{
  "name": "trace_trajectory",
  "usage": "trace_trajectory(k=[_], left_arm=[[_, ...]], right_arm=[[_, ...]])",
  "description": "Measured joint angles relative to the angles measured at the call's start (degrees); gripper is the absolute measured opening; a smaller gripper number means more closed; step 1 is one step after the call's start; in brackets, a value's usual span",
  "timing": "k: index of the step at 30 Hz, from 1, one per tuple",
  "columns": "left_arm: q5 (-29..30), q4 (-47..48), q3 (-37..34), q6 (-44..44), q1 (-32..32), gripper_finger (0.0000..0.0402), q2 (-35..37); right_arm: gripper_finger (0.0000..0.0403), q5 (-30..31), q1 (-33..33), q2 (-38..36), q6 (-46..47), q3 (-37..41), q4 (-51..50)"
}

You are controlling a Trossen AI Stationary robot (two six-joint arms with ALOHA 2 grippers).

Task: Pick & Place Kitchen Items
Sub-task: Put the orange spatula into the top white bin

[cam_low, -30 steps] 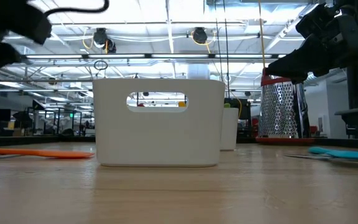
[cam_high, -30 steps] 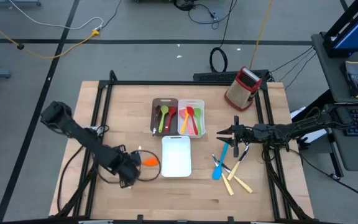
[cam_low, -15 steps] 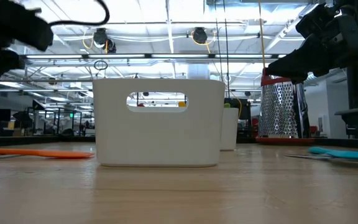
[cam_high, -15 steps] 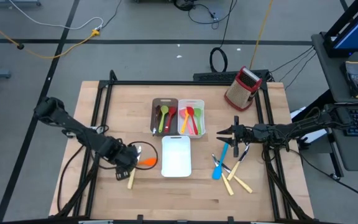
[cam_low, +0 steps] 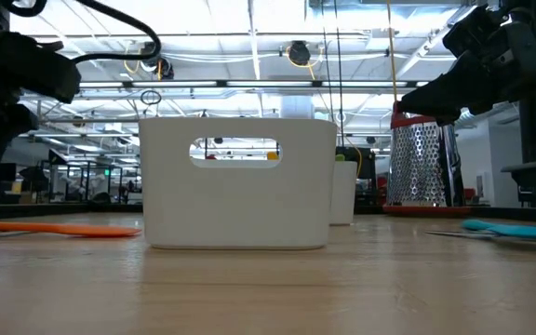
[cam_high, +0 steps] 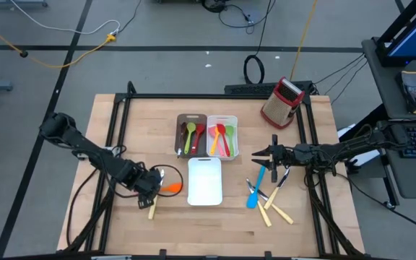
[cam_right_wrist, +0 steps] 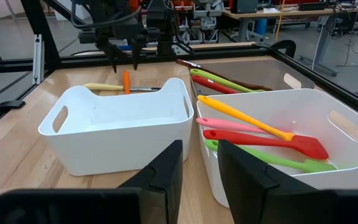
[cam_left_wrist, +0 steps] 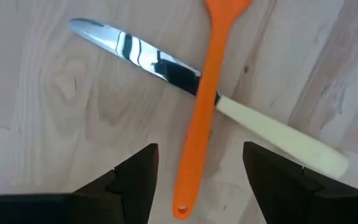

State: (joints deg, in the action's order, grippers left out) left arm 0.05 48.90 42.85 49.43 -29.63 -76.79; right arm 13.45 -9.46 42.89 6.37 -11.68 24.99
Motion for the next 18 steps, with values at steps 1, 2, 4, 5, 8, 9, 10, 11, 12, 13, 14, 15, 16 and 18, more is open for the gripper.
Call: trace_trajectory(k=[1, 2, 4, 5, 8, 9, 10, 11, 12, 13, 14, 15, 16, 18], left_arm=[[0.0, -0.38, -0.2, 0.02, -0.02, 0.0237, 0.0], [-0.01, -1.03, -0.49, 0.07, 0.0, 0.0237, 0.0], [-0.01, -3.12, -1.11, 0.11, 0.0, 0.0237, 0.0], [0.0, -4.07, -1.37, 0.09, -0.02, 0.0237, 0.0], [0.02, -4.87, -2.0, 0.2, -0.02, 0.0237, 0.0], [0.0, -4.75, -2.23, 0.28, -0.02, 0.0237, 0.0], [0.02, -4.56, -2.41, 0.41, -0.02, 0.0237, -0.02], [0.0, -4.52, -2.52, 0.51, -0.04, 0.0237, -0.02], [0.0, -4.53, -2.62, 0.57, -0.12, 0.0237, -0.02], [-0.02, -4.59, -2.73, 0.57, -0.29, 0.0237, -0.02], [0.0, -4.7, -2.89, 0.57, -0.56, 0.0237, -0.02], [-0.04, -4.99, -3.05, 0.57, -0.81, 0.0237, -0.03], [-0.02, -5.43, -3.26, 0.57, -1.1, 0.0237, -0.09], [-0.03, -6.16, -3.66, 0.72, -1.74, 0.0237, -0.48]], right_arm=[[0.0093, 0.0, 0.01, 0.0, 0.0, 0.0, 0.0], [0.0093, 0.0, -0.01, -0.02, 0.0, 0.0, 0.0], [0.0093, 0.0, 0.0, 0.0, 0.0, 0.0, 0.0], [0.0093, 0.0, 0.0, 0.0, 0.0, 0.0, 0.0], [0.0093, 0.0, 0.0, -0.01, 0.0, 0.0, -0.01], [0.0093, 0.0, 0.0, -0.01, 0.0, 0.0, 0.0], [0.0093, 0.0, -0.01, 0.0, 0.0, 0.0, 0.0], [0.0093, 0.0, 0.01, -0.02, 0.0, 0.0, 0.0], [0.0093, 0.0, -0.01, 0.0, 0.0, 0.0, 0.0], [0.0093, 0.0, 0.01, 0.0, 0.0, 0.0, 0.0], [0.0093, 0.0, 0.01, 0.0, 0.0, 0.0, -0.01], [0.0093, 0.0, 0.01, -0.02, 0.0, 0.0, -0.01], [0.0093, 0.0, 0.01, 0.0, 0.0, 0.0, 0.0], [0.0093, 0.0, -0.01, 0.0, 0.0, 0.0, -0.01]])
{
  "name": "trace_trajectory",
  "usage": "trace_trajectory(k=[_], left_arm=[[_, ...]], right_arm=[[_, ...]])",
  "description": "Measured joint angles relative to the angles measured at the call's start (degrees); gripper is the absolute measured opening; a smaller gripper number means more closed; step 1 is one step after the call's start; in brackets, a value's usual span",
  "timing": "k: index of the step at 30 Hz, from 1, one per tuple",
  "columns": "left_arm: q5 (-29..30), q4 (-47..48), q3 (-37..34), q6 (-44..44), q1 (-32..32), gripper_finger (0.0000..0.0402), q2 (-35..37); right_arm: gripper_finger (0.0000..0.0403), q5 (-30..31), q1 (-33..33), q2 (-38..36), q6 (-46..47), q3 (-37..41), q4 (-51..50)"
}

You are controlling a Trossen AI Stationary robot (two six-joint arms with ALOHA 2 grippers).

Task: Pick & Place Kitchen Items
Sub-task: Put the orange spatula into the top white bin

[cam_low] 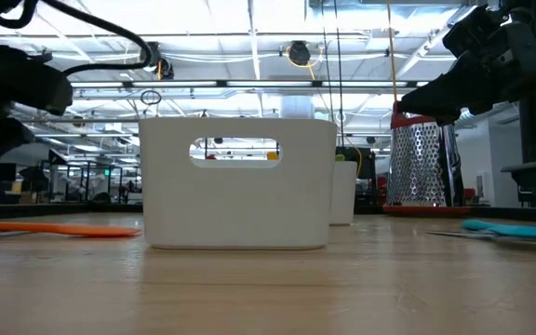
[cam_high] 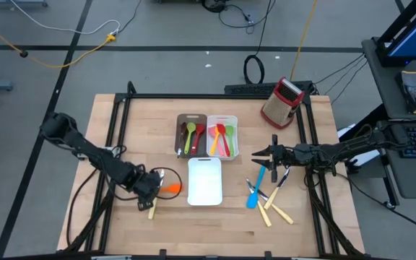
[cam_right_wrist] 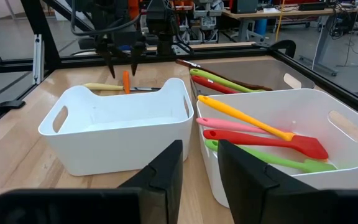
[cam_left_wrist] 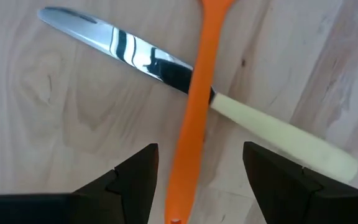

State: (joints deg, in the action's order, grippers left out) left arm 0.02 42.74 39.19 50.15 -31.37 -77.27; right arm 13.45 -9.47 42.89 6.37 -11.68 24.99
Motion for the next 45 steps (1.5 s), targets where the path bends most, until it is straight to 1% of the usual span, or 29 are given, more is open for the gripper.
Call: trace_trajectory(k=[7, 12, 19, 21, 23, 28, 32, 33, 39, 45], left_arm=[[0.06, 0.07, -1.27, 2.5, -1.97, 0.0237, -2.07], [2.0, -0.03, -2.18, 3.37, -2.08, 0.0237, -3.62], [2.66, -2.34, -1.95, 1.35, -2.08, 0.0233, -5.86], [2.64, -2.59, -1.92, 0.99, -2.08, 0.022, -6.27], [2.61, -2.67, -1.92, 1.0, -2.09, 0.0196, -6.51], [2.57, -3.03, -1.92, 1.55, -2.15, 0.0109, -6.58], [3.11, -2.69, -1.93, 4.28, -2.15, 0.0039, -6.61], [3.11, -2.6, -1.96, 4.95, -2.15, 0.0033, -6.63], [2.75, -0.86, -1.98, 10.03, -2.13, 0.0033, -6.53], [2.59, 0.58, -2.23, 14.24, -2.97, 0.0033, -3.89]], right_arm=[[0.0093, 0.0, 0.01, -0.02, 0.0, 0.0, -0.01], [0.0093, 0.0, 0.01, 0.0, 0.0, 0.0, -0.01], [0.0093, 0.0, 0.0, 0.0, 0.0, 0.0, 0.01], [0.0093, 0.0, 0.01, 0.0, 0.0, 0.0, 0.03], [0.0093, 0.0, 0.01, 0.0, 0.0, 0.0, 0.01], [0.0093, 0.0, 0.01, 0.0, 0.0, 0.0, 0.01], [0.0093, 0.0, 0.0, 0.0, 0.0, 0.0, 0.01], [0.0093, 0.0, 0.01, 0.0, 0.0, 0.0, 0.01], [0.0093, 0.0, 0.01, 0.0, 0.0, 0.0, 0.01], [0.0093, 0.0, 0.01, -0.01, 0.0, 0.01, 0.03]])
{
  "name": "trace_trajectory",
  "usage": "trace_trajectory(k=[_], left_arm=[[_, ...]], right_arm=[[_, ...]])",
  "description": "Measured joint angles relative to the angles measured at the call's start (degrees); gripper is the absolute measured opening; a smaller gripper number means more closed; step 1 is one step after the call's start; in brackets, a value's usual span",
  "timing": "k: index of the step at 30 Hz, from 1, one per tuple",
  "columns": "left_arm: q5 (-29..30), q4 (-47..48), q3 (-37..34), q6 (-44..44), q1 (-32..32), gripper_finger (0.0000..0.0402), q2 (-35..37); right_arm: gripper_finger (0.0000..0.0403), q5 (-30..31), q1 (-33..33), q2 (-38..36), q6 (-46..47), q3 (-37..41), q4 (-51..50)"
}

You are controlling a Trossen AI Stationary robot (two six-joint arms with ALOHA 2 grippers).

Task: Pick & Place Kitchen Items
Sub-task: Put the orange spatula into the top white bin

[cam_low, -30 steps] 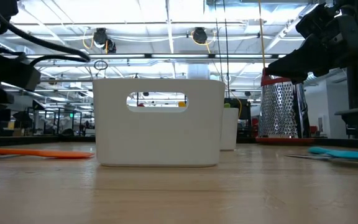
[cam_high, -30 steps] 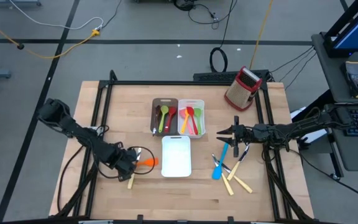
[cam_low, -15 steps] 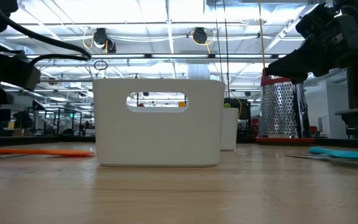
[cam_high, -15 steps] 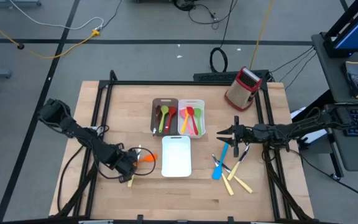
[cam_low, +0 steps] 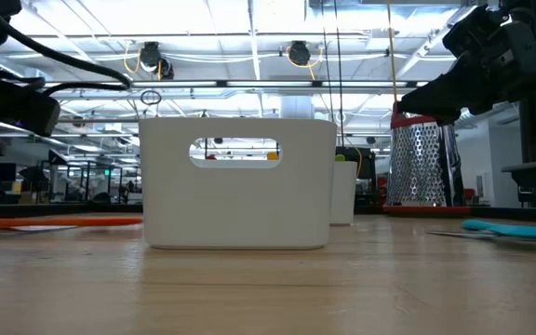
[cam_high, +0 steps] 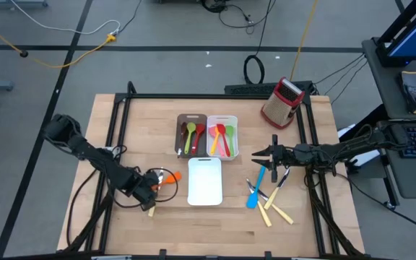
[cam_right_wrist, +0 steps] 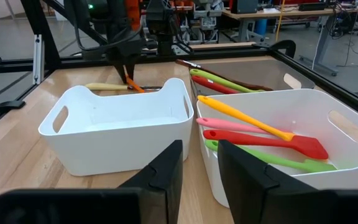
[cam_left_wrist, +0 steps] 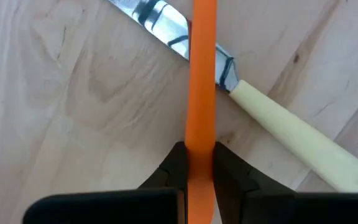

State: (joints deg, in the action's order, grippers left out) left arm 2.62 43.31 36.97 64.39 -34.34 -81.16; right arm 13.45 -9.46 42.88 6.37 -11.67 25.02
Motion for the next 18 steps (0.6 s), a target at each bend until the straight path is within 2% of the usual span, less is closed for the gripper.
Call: trace_trajectory(k=[11, 18], left_arm=[[1.24, 9.58, 1.27, 9.0, -1.84, 0.0033, 8.29], [8.42, 10.55, 6.01, 13.51, -1.14, 0.0033, 13.94]], right_arm=[[0.0093, -0.02, -0.01, 0.01, 0.0, 0.01, 0.42], [0.0093, -0.02, 0.0, 0.0, 0.0, 0.0, 0.42]])
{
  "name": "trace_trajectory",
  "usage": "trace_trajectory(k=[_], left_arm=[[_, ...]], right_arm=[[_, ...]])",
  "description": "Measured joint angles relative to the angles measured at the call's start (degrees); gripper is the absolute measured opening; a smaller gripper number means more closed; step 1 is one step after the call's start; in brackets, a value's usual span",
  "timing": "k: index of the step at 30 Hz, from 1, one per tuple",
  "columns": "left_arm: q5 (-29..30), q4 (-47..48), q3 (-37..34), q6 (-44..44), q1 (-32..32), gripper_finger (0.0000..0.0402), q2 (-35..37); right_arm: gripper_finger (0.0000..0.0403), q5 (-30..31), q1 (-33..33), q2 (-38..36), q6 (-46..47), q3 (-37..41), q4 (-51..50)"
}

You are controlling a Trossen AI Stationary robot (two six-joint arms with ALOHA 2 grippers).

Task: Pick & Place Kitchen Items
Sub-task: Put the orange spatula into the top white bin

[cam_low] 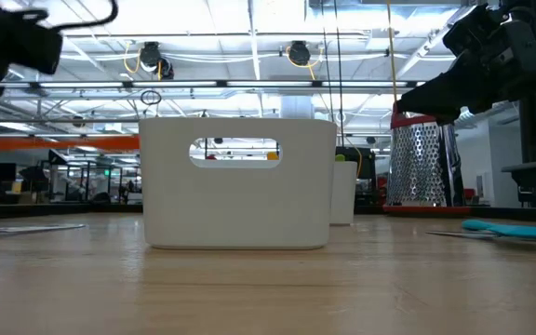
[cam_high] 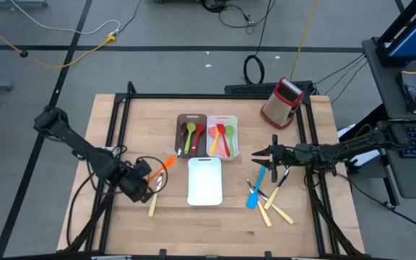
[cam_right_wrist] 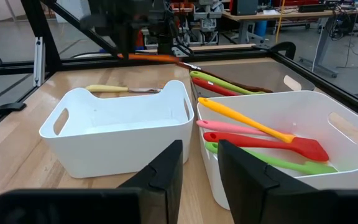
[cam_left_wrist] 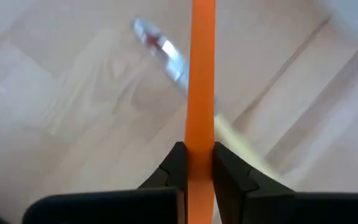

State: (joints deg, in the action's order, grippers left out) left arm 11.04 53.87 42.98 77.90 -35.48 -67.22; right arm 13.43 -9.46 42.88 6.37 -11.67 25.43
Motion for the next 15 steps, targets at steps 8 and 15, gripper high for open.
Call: trace_trajectory(k=[8, 15], left_arm=[[7.76, -1.99, 9.28, 1.04, 5.41, 0.0033, 1.29], [10.74, -13.33, 15.13, -7.31, 11.92, 0.0033, 1.22]], right_arm=[[0.0093, 0.01, 0.0, 0.01, 0.0, 0.01, 0.0], [0.0093, 0.02, 0.0, -0.01, -0.02, 0.0, 0.0]])
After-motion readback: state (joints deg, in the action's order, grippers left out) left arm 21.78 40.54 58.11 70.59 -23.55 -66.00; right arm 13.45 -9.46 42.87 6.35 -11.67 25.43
